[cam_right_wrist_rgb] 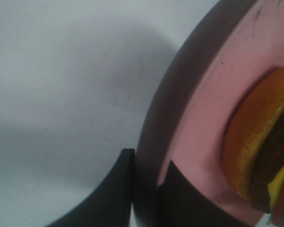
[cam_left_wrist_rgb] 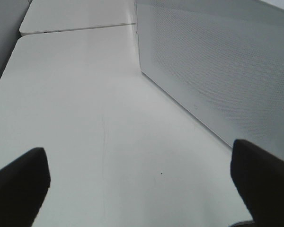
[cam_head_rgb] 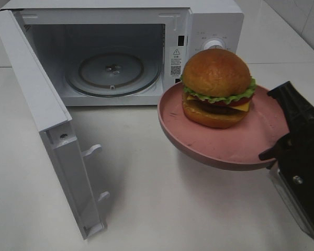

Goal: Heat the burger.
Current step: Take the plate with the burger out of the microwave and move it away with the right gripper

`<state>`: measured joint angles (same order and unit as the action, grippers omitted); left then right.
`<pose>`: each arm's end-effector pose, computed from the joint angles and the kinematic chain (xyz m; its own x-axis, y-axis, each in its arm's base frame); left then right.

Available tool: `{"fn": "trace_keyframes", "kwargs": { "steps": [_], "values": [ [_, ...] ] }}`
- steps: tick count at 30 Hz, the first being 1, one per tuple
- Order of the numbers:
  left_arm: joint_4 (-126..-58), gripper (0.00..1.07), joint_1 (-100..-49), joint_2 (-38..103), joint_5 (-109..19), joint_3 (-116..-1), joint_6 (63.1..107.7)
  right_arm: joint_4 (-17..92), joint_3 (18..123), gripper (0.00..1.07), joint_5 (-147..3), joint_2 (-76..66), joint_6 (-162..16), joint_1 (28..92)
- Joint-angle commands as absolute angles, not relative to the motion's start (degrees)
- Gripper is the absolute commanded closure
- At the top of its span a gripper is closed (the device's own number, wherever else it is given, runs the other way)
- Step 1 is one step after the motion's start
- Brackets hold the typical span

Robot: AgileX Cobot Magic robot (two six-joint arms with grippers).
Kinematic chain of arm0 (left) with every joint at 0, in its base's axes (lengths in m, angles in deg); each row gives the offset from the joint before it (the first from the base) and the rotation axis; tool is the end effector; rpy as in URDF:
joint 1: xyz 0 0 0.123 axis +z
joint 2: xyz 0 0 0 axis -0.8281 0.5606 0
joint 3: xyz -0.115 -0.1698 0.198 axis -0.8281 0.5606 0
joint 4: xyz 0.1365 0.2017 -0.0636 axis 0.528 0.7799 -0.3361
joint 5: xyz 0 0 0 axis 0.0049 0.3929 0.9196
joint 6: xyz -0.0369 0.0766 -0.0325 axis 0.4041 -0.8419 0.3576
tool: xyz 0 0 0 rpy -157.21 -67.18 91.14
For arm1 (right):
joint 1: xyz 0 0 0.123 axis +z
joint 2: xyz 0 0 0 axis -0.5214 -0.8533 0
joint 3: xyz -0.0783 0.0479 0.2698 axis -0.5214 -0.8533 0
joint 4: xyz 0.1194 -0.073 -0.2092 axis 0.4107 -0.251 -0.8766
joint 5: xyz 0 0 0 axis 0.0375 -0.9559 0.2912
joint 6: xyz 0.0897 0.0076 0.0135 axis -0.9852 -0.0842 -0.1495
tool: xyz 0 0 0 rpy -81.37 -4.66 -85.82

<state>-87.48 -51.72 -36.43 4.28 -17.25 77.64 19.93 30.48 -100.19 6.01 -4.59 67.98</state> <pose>-0.0050 -0.0139 0.2801 -0.4205 0.0822 -0.9036 0.1114 0.9930 0.0385 0.1490 0.0963 0.2290 0.5117 -0.8555 0.0795 -0.6131 -0.4284 -0.6638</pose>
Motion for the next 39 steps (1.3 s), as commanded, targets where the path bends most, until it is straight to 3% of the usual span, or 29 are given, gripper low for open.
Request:
{"fn": "trace_keyframes", "kwargs": {
  "steps": [1, 18, 39],
  "values": [
    [-87.8, 0.09, -51.7, -37.6, 4.2, -17.1, 77.7, 17.9, 29.2, 1.07, -100.2, 12.1, -8.3, 67.6],
    [-87.8, 0.09, -51.7, -37.6, 4.2, -17.1, 77.7, 17.4, 24.2, 1.07, -112.5, 25.3, -13.5, 67.6],
    [-87.8, 0.09, -51.7, -37.6, 4.2, -17.1, 77.7, 2.7, 22.2, 1.07, -115.2, 24.6, -40.1, 67.6]
  ]
}}
